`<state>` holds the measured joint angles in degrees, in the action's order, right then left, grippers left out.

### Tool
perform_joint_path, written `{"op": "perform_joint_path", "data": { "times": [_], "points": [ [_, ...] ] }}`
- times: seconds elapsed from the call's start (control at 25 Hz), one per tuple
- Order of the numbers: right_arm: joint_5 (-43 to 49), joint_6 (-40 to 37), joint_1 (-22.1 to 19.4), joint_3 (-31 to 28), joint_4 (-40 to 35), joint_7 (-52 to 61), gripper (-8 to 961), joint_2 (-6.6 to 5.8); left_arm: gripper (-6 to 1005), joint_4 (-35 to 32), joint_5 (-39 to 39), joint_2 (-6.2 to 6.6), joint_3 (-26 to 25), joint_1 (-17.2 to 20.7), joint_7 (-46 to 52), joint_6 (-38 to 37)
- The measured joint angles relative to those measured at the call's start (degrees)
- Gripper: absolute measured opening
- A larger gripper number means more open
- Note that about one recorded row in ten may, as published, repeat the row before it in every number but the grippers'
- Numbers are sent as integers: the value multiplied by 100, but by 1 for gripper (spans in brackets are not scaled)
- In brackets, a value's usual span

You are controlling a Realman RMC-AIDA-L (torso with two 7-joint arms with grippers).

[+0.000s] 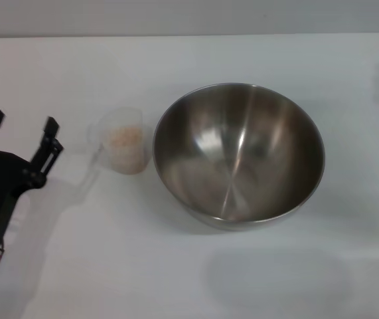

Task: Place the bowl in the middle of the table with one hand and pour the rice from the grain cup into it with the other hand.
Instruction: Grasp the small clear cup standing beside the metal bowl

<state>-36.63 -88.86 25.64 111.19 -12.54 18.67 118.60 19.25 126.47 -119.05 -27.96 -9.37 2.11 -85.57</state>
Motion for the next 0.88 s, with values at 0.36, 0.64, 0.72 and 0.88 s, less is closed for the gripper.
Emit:
{"op": "perform_joint_path", "data": {
  "times": [0.36,0.64,0.72,0.88],
  "points": [
    [-36,-60,-32,-40,153,14,391,-3,860,130,2,-4,350,-122,-4,996],
    [-32,-49,-7,-37,171,23,391,-7,861,161,-37,-4,300,-263,-7,1449],
    [-43,-36,4,-37,179,25,391,-12,861,166,-47,-4,252,-334,-7,1644],
    [-44,-35,11,-36,184,27,391,-16,861,128,-51,-4,137,-540,-7,2052]
  ]
}}
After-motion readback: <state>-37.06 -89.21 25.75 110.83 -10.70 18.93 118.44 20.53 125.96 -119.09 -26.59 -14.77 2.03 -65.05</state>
